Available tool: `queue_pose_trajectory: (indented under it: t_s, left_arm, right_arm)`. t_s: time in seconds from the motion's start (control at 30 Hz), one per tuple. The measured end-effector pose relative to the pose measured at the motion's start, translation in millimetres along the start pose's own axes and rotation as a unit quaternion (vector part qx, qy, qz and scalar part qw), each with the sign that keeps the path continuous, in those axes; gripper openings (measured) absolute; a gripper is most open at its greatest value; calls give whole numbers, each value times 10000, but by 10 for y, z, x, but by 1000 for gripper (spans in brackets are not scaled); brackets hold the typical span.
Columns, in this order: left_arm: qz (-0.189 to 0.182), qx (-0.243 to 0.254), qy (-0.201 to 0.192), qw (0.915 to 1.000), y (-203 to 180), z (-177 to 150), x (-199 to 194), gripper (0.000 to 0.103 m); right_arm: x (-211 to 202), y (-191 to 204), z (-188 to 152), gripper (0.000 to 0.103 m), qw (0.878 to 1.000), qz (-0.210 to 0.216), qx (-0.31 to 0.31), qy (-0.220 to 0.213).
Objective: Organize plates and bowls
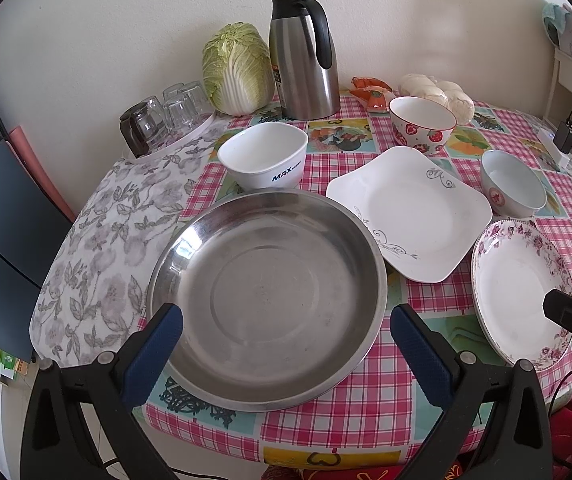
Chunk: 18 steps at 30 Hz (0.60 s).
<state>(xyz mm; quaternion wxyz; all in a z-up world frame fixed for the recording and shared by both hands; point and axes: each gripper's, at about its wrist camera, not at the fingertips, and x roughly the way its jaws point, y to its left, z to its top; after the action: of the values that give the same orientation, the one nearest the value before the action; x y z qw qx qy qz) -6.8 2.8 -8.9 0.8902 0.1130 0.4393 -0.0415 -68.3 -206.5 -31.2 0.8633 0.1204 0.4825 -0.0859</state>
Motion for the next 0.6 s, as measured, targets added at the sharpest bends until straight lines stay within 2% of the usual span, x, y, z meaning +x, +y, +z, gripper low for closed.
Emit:
queue_pose_trajectory:
  t_s: [0.6]
  left_arm:
    - [-24, -11, 2, 10000, 17, 13, 1, 103]
  right_arm:
    - [-3, 4, 1, 103, 10000, -5, -6, -4]
